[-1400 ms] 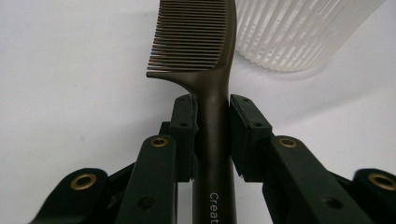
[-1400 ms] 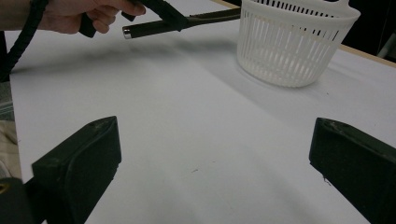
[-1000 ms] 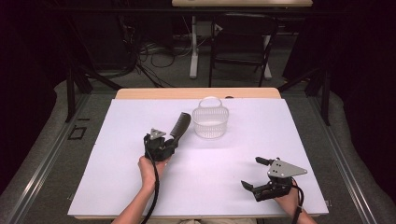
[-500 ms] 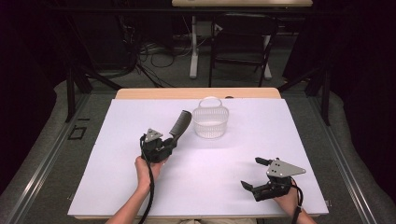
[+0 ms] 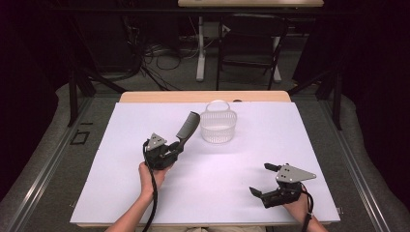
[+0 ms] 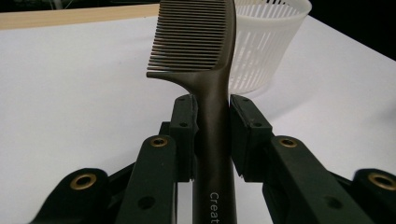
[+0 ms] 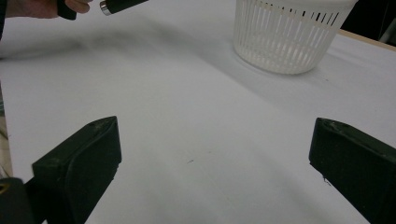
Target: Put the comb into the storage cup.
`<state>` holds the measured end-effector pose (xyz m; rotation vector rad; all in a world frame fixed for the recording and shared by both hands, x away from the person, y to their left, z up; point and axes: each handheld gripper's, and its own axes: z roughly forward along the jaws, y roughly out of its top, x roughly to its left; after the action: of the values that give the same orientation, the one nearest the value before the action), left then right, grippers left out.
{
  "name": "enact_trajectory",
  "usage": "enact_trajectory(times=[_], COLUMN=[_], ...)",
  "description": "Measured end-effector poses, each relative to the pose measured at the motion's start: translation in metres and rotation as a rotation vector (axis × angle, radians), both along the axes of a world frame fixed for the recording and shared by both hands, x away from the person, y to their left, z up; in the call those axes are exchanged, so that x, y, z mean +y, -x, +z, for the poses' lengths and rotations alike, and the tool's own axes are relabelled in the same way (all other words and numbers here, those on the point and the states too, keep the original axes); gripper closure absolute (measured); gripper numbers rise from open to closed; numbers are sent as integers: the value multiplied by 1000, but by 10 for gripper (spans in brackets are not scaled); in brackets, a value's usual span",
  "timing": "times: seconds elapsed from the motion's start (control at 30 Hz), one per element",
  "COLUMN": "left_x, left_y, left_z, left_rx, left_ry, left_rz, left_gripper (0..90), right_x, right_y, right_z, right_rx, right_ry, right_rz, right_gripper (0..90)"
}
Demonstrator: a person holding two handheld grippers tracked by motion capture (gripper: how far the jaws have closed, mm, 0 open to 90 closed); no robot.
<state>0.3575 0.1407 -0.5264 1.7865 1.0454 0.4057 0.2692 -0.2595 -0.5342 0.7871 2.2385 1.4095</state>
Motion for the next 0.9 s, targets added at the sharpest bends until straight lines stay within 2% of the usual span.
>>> enact_trajectory(times=[0.3, 0.53, 0.9], left_x=[-8, -15, -21], left_y=[3, 4, 3], left_z=[2, 6, 11], left_rx=[-35, -81, -116], left_ry=[3, -2, 8], left_rz=[-39, -71, -100], left_gripper=[724, 724, 724], right_x=[-1, 0, 0], right_y=[-1, -2, -2], right_z=[0, -1, -2], right_rx=[1, 2, 10], right_ry=[6, 7, 13], right_rz=[0, 1, 1], right_gripper=[20, 21, 21])
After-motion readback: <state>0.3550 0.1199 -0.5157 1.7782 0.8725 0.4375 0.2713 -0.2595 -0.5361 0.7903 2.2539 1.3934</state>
